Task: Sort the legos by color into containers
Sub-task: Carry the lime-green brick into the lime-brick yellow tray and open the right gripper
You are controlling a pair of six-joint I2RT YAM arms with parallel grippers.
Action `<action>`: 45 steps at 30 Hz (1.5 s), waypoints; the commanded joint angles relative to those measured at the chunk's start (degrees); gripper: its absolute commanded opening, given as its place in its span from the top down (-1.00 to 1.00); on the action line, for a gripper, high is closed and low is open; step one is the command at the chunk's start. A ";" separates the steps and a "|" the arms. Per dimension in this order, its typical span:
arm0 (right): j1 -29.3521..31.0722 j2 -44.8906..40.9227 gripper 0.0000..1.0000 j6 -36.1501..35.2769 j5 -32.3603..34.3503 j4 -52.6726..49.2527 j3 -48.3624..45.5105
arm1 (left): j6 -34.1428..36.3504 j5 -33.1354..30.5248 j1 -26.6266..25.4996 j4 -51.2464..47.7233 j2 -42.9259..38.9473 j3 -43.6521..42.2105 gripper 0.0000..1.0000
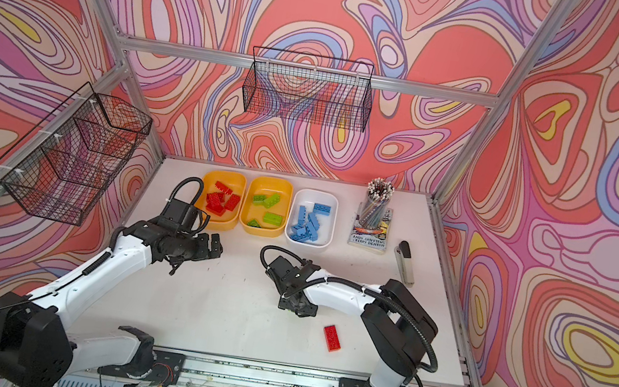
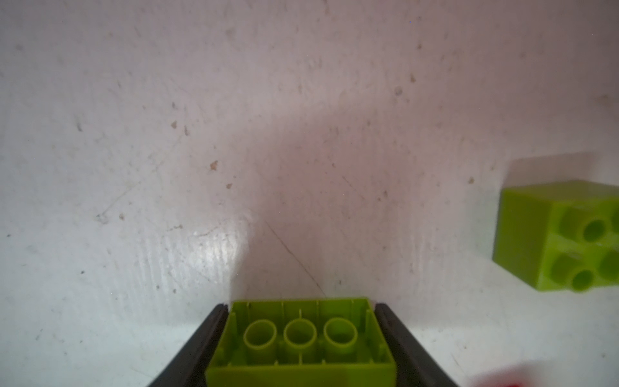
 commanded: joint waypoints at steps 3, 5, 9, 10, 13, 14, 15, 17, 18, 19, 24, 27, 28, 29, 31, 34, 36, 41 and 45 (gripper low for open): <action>0.08 0.77 -0.14 -1.51 1.15 -3.95 7.91 | 1.68 3.11 -0.24 -0.47 -1.18 0.34 -1.00; -0.47 1.93 -0.13 -3.37 1.49 -5.78 13.10 | 2.96 5.71 -0.21 0.83 -0.98 0.51 -1.00; -3.14 8.51 -0.13 -8.36 0.62 -7.97 25.55 | 4.75 10.28 -0.19 2.83 -0.82 0.36 -1.00; -4.12 10.51 -0.13 -9.88 0.31 -8.36 29.17 | 5.01 10.82 -0.24 3.19 -0.98 0.13 -1.00; -7.20 16.54 -0.13 -13.91 -0.82 -8.37 39.30 | 5.85 10.96 -0.24 3.26 -1.76 -0.40 -1.00; -8.21 18.50 -0.13 -14.95 -1.25 -8.03 42.35 | 6.07 10.58 -0.24 3.14 -2.10 -0.44 -1.00; -9.18 20.06 -0.13 -15.93 -1.90 -7.38 44.96 | 6.09 10.22 -0.18 3.00 -2.31 -0.53 -1.00; -11.08 23.76 -0.13 -17.98 -3.75 -5.43 49.87 | 6.00 9.30 -0.20 2.68 -2.84 -0.57 -1.00; -11.79 25.30 -0.14 -18.89 -4.52 -4.54 51.79 | 5.92 9.11 -0.23 2.53 -3.04 -0.62 -1.00; -12.67 27.25 -0.14 -19.71 -5.47 -3.78 54.43 | 6.09 8.94 -0.20 2.48 -3.23 -0.66 -1.00; -15.76 36.70 -0.15 -22.07 -9.42 -2.14 66.49 | 8.92 4.83 -0.14 0.57 -3.16 1.47 -1.00; -17.13 40.88 -0.24 -22.51 -11.92 -0.91 71.65 | 10.58 3.61 -0.13 -0.14 -2.01 3.20 -1.00; -17.58 42.03 -0.33 -22.50 -12.62 -0.38 72.83 | 10.98 3.30 -0.15 -0.42 -1.52 3.78 -1.00; -18.02 42.74 -0.45 -22.57 -13.08 0.29 73.47 | 11.39 3.04 -0.07 -0.64 -0.95 4.43 -1.00; -18.84 43.50 -0.71 -22.56 -14.40 1.68 74.00 | 11.70 2.82 -0.06 -0.69 -0.03 5.38 -1.00; -20.04 43.51 -0.93 -22.58 -15.70 2.74 74.11 | 11.56 2.65 -0.07 -0.66 1.44 6.81 -1.00; -20.59 42.93 -0.96 -22.99 -16.19 2.74 74.22 | 11.07 2.83 -0.02 -0.36 1.98 7.20 -1.00; -21.26 39.15 -0.97 -25.25 -16.54 1.03 72.28 | 9.04 4.59 0.01 1.75 2.49 6.85 -1.00; -21.61 33.10 -0.96 -26.69 -15.08 -0.64 66.73 | 6.72 7.28 -0.15 3.89 2.31 6.01 -1.00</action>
